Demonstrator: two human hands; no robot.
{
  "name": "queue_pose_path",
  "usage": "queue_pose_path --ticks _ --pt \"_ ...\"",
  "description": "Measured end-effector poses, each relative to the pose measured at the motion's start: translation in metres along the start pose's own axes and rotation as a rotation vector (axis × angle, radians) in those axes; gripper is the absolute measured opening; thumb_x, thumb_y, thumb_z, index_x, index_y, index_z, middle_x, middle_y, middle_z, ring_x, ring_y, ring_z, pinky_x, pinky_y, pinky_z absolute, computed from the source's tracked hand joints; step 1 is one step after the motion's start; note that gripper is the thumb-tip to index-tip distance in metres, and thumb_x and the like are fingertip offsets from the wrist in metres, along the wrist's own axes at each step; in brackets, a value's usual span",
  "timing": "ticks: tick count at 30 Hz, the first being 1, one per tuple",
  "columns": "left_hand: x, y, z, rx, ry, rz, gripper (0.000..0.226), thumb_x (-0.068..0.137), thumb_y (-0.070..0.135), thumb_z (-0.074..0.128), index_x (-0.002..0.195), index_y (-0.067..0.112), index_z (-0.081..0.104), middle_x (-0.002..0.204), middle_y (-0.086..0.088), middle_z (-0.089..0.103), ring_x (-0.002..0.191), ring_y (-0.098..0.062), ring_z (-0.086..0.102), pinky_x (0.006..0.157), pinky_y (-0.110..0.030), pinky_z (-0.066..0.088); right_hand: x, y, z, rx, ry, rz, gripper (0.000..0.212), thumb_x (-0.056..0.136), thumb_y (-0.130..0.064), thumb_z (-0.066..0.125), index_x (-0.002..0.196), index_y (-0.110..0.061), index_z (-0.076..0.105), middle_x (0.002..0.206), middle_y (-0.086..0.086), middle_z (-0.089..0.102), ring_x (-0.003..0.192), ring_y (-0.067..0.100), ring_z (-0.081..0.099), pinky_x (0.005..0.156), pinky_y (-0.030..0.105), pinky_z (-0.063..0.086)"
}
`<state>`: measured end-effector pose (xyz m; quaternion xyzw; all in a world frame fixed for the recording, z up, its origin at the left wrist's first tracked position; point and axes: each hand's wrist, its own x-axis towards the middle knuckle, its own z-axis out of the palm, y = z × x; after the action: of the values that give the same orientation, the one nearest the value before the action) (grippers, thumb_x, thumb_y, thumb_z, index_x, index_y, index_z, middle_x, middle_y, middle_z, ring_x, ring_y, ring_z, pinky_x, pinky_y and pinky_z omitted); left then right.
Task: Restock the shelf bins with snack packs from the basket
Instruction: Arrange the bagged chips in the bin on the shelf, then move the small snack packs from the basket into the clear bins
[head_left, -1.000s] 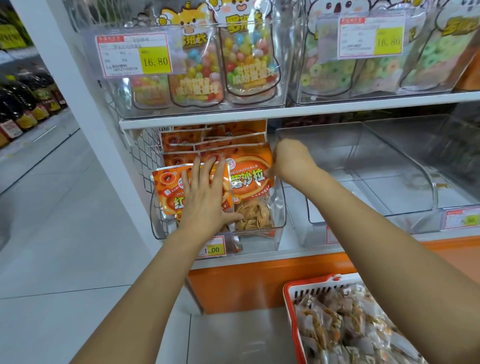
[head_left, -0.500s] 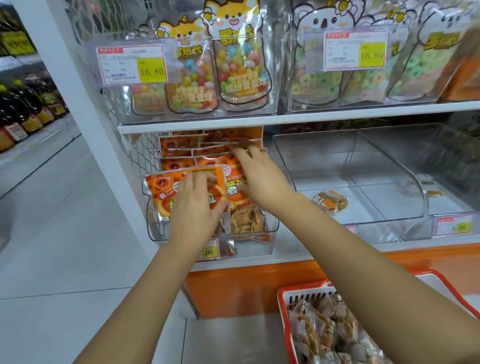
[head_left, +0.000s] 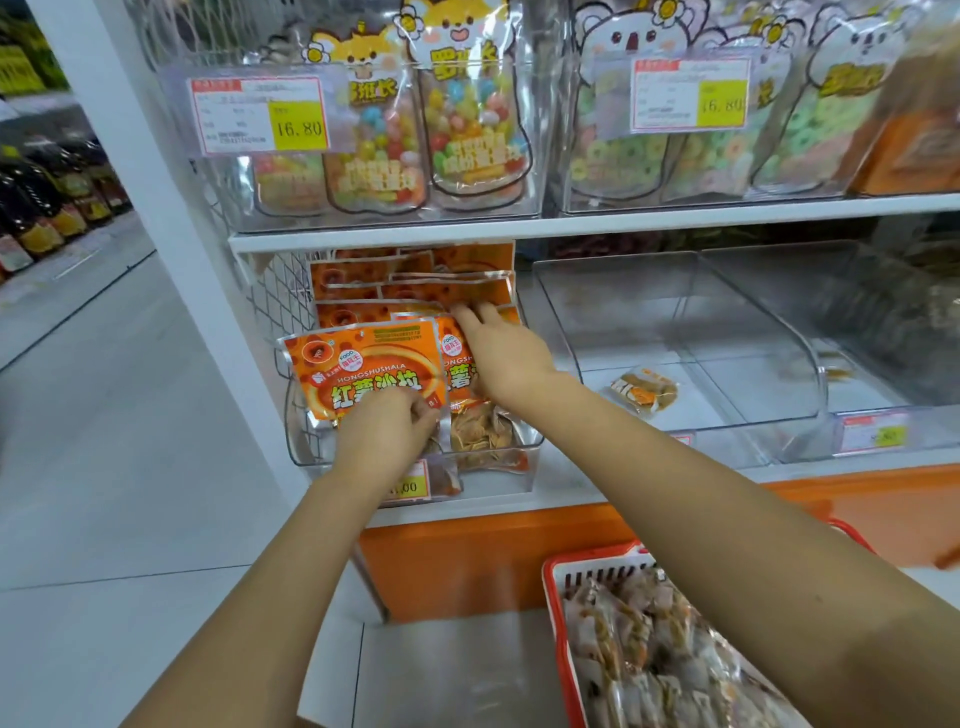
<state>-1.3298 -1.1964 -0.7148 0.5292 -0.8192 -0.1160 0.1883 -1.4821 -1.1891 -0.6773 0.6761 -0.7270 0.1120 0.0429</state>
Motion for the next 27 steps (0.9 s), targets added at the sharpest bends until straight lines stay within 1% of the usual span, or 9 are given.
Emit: queue_pose_path --ticks 5,10,13,15,17,19,22,25,27 --pt "-0.002 -0.001 -0.002 0.018 0.064 -0.011 0.024 0.093 0.031 0.055 0.077 0.016 0.065 0.067 0.001 0.062 0.069 -0.021 0.059 0.051 -0.028 0.029 -0.011 0.001 0.009 -0.029 0.018 0.011 0.089 0.082 -0.001 0.064 0.15 -0.02 0.01 0.152 0.01 0.022 0.107 0.036 0.058 0.064 0.036 0.039" --pt "-0.011 0.013 -0.01 -0.176 0.195 0.124 0.024 0.094 0.03 0.055 0.077 0.017 0.066 0.066 0.003 0.064 0.065 -0.018 0.059 0.054 -0.029 0.038 -0.029 0.005 -0.011 0.08 -0.029 -0.007 0.093 0.083 -0.006 0.067 0.152 -0.016 0.006 0.158 0.013 0.002 0.117 0.037 0.053 0.085 0.039 0.047" --pt "-0.025 0.03 -0.014 -0.337 0.297 0.273 0.03 0.095 0.03 0.055 0.071 0.014 0.062 0.06 0.001 0.061 0.059 -0.018 0.058 0.055 -0.034 0.044 -0.054 0.019 -0.043 0.113 0.034 -0.114 0.057 0.089 -0.019 0.062 0.141 -0.013 0.039 0.147 0.011 0.034 0.112 0.031 0.056 0.085 0.036 0.046" --pt "-0.036 0.042 -0.011 -0.382 0.319 0.336 0.038 0.095 0.033 0.054 0.064 0.011 0.055 0.053 0.001 0.052 0.051 -0.015 0.049 0.05 -0.031 0.036 -0.076 0.034 -0.061 0.019 0.063 -0.148 0.027 0.093 -0.029 0.056 0.114 -0.012 0.058 0.116 0.008 0.06 0.1 0.026 0.059 0.075 0.033 0.043" --pt "-0.047 0.054 -0.003 -0.396 0.299 0.389 0.041 0.092 0.035 0.052 0.058 0.013 0.047 0.048 0.002 0.042 0.047 -0.014 0.041 0.049 -0.028 0.029 -0.099 0.052 -0.071 -0.052 0.049 -0.096 0.027 0.093 -0.04 0.053 0.089 -0.014 0.059 0.089 0.006 0.064 0.086 0.024 0.059 0.064 0.03 0.035" --pt "-0.059 0.068 0.011 -0.388 0.189 0.431 0.043 0.092 0.035 0.051 0.054 0.02 0.037 0.048 0.003 0.038 0.049 -0.017 0.04 0.051 -0.031 0.03 -0.125 0.073 -0.068 -0.062 0.0 -0.022 0.031 0.093 -0.043 0.054 0.077 -0.016 0.053 0.076 0.003 0.059 0.081 0.024 0.057 0.062 0.029 0.031" --pt "-0.074 0.082 0.045 -0.258 -0.088 0.387 0.046 0.094 0.034 0.054 0.054 0.022 0.035 0.052 0.004 0.041 0.055 -0.018 0.045 0.055 -0.032 0.035 -0.159 0.106 -0.047 -0.025 -0.139 0.065 0.029 0.091 -0.041 0.057 0.077 -0.016 0.054 0.083 0.006 0.062 0.087 0.022 0.057 0.067 0.031 0.038" --pt "-0.085 0.083 0.087 -0.08 -0.362 0.327 0.035 0.092 0.034 0.056 0.061 0.021 0.046 0.062 0.004 0.052 0.067 -0.019 0.052 0.06 -0.031 0.036 -0.19 0.137 -0.013 0.064 -0.353 0.17 0.02 0.088 -0.036 0.063 0.092 -0.016 0.061 0.095 0.005 0.064 0.093 0.022 0.059 0.07 0.027 0.038" --pt "-0.091 0.078 0.114 0.03 -0.547 0.29 0.018 0.091 0.032 0.056 0.081 0.02 0.064 0.086 0.001 0.066 0.083 -0.018 0.06 0.069 -0.03 0.045 -0.213 0.155 0.015 0.081 -0.451 0.225 0.034 0.087 -0.033 0.066 0.116 -0.016 0.06 0.118 0.004 0.062 0.109 0.022 0.056 0.082 0.029 0.044"
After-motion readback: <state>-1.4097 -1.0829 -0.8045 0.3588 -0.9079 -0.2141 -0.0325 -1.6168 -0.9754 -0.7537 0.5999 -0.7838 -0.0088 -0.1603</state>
